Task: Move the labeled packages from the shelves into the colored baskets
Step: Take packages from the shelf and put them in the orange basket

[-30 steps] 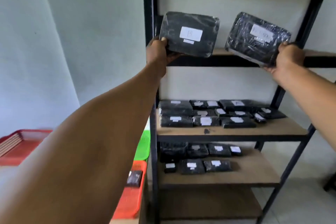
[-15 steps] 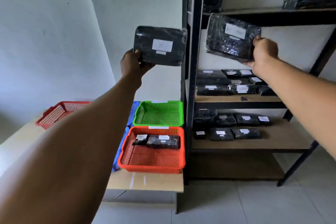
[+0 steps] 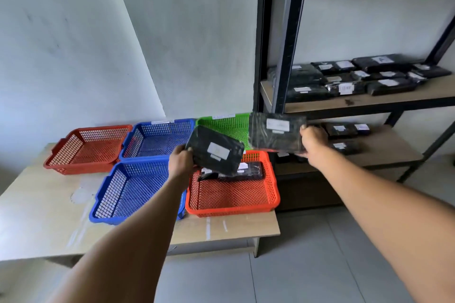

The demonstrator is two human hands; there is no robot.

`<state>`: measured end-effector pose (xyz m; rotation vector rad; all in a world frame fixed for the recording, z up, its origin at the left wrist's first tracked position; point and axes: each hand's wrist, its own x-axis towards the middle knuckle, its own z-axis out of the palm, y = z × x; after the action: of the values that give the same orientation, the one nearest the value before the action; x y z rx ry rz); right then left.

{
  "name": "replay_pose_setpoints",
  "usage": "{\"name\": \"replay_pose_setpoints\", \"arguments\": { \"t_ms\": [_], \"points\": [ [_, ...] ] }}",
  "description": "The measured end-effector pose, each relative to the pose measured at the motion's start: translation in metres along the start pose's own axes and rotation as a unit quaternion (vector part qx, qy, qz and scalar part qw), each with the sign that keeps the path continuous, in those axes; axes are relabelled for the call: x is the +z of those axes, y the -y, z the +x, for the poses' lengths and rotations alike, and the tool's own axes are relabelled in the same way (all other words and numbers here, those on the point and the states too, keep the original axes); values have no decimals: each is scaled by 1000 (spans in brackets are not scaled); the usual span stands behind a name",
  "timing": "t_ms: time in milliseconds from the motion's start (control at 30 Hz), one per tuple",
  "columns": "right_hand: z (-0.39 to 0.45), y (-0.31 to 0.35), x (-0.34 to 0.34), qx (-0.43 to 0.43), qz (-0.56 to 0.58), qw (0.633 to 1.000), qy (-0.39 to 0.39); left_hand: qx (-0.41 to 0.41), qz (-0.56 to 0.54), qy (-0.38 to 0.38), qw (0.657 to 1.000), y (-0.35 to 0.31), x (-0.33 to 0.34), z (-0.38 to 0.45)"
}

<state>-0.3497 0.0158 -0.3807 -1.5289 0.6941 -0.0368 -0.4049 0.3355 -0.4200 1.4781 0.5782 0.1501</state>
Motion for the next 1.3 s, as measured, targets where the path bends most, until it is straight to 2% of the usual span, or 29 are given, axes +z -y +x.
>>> {"name": "replay_pose_setpoints", "arguments": {
  "t_ms": [67,267,400,533,700,833,933,1100,1200,1300],
  "points": [
    [2,-24,6,14,-37,999,-5,-25,33,-6,999,25,-3,5],
    [21,-73,24,-13,-180,983,-23,-55,126,-53,989,71,-7,1],
    [34,-96,36,-11,-253,967,10,-77,163,-73,981,89,-4,4],
    [55,-112,45,-23,-296,954,48,-66,193,-79,976,95,1,15],
    [70,-117,47,-43,-352,933,54,-32,271,-60,960,88,1,38],
    [75,-124,58,-54,-380,921,67,-35,302,-44,952,89,-2,55],
    [73,-139,70,-49,-373,924,69,-24,313,-35,949,91,-3,61],
    [58,-158,86,-40,-427,903,17,27,330,-118,936,97,-3,67],
    [52,-165,87,-33,-449,893,-7,11,315,-166,934,98,-6,69],
    [42,-168,92,-58,-472,879,-20,7,294,-177,939,98,-7,73]
  ]
}}
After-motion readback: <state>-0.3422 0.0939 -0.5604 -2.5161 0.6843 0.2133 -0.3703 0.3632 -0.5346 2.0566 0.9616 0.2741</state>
